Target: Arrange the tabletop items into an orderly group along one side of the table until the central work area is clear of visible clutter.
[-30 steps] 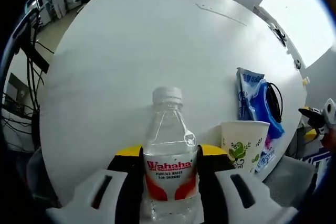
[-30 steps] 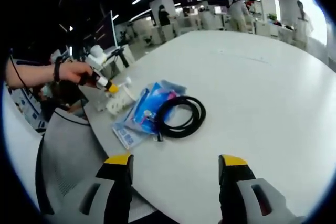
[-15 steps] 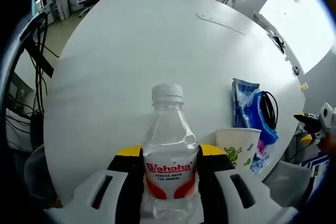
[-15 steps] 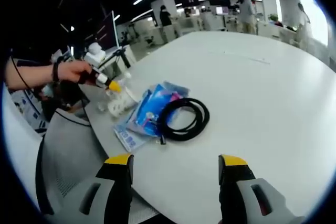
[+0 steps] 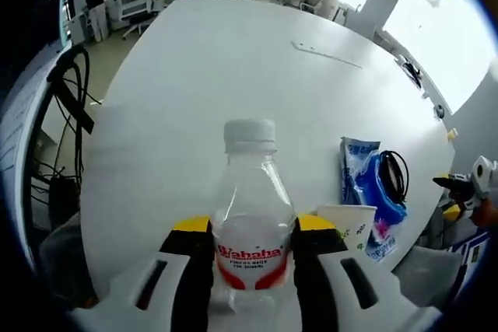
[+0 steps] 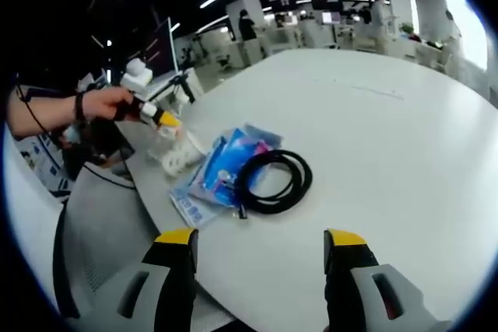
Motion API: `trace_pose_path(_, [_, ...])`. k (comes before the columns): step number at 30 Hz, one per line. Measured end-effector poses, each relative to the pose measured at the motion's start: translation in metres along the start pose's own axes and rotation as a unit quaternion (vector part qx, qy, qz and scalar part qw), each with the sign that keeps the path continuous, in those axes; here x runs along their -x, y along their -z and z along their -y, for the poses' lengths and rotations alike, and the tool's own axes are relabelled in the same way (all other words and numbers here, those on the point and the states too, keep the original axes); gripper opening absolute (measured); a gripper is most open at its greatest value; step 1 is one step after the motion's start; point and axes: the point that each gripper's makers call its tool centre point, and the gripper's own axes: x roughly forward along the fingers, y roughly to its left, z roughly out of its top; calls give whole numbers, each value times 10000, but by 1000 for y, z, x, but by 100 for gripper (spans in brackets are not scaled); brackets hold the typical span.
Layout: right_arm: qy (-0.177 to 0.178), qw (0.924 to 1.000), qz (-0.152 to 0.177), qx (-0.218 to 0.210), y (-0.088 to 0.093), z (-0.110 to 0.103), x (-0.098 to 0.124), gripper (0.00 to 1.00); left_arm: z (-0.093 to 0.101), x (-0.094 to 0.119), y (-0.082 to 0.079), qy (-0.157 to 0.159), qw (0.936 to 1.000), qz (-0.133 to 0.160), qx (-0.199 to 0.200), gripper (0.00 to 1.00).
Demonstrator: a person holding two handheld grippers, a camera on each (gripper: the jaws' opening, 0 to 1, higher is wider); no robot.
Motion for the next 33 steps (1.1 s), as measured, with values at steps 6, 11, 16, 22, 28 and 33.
trace_pose_path(6, [11,10000,2,-8,1,0,1,66,1,10,-2,-17,9999,150,35,38])
trace_pose_path(11, [11,10000,38,-44,1,-1,-1,66,4,22,3,-68,9996,280,83,38])
trace_pose_path(16, [-8,10000,30,-49,2,-3,-2,66,9,30,7,-100,9993,354,5,38])
trace_pose_path(22, [-17,10000,32,-59,3,-3,-2,66,12,37,12,-180,9988,445,-86,38])
trace_pose_path(28, [-28,10000,35,-80,4,-2,-1,66,10,42,14,-242,9980,583,-60,38])
trace_pose_path(33, [-12,9997,130,-208,1,2,-1,65,10,45,17,-271,9981,554,-75,38])
